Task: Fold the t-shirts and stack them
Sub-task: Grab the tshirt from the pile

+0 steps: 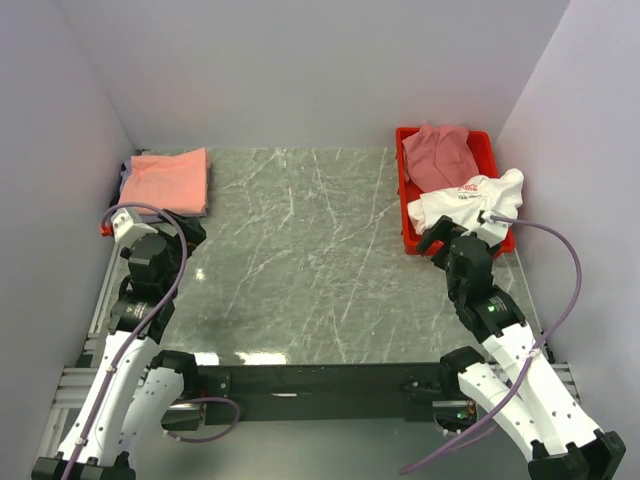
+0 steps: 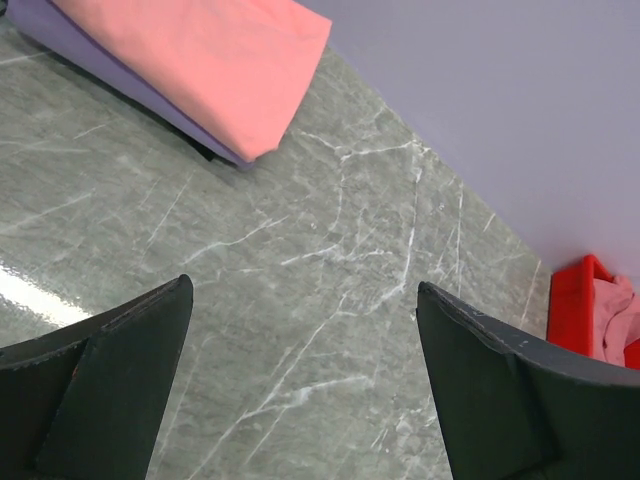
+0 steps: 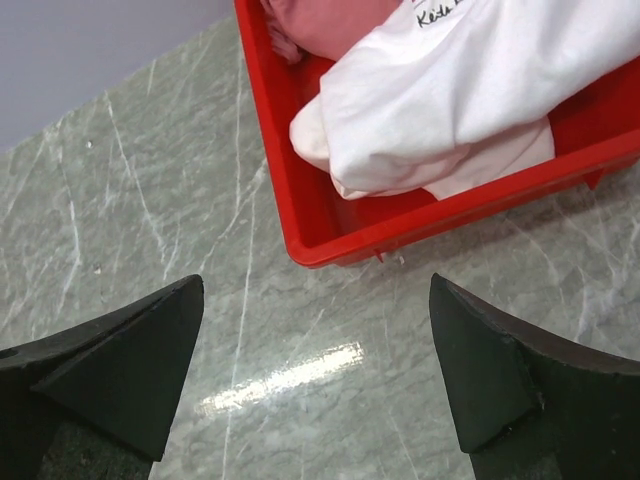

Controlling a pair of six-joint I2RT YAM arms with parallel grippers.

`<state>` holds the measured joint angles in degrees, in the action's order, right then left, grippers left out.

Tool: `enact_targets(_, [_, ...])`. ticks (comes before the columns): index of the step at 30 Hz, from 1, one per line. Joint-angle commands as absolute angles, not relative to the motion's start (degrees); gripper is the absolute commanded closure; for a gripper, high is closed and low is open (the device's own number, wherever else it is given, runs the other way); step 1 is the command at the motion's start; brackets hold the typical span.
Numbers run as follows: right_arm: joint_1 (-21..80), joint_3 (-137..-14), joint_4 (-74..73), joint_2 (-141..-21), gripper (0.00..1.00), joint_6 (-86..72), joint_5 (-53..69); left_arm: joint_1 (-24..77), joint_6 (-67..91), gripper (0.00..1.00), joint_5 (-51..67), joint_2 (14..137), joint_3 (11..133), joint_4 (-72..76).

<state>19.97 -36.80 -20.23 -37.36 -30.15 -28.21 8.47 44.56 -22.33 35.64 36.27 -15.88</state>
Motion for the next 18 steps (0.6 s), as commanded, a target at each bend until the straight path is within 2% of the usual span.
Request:
enact_targets(1, [19.6, -37.6, -16.3, -36.7, 0.0, -30.4, -28.7, 8.6, 45.0, 0.0, -20.4, 36.0, 37.7, -13.9])
enact_targets(6, [19.6, -39.9, -16.5, -39.6, 0.0, -32.9, -30.9, 8.6, 44.7, 0.0, -17.8, 38.2, 38.8, -14.2])
enact_targets(10, [16.7, -47.5, -19.2, -50.0, 0.0, -34.8, -34.6, 8.6, 44.1, 0.01, -16.6, 39.5, 38.3, -12.9])
enact_targets(14, [5.9, -58.3, -23.9, -61.6, 0.01, -35.2, -20.9, 8.6, 43.5, 0.0, -14.9, 40.9, 39.5, -12.7])
enact_targets(18, [0.9, -63.9, -28.7, -70.7, 0.02, -34.5, -20.4, 8.6, 43.2, 0.0, -14.9, 41.0, 38.7, -12.9])
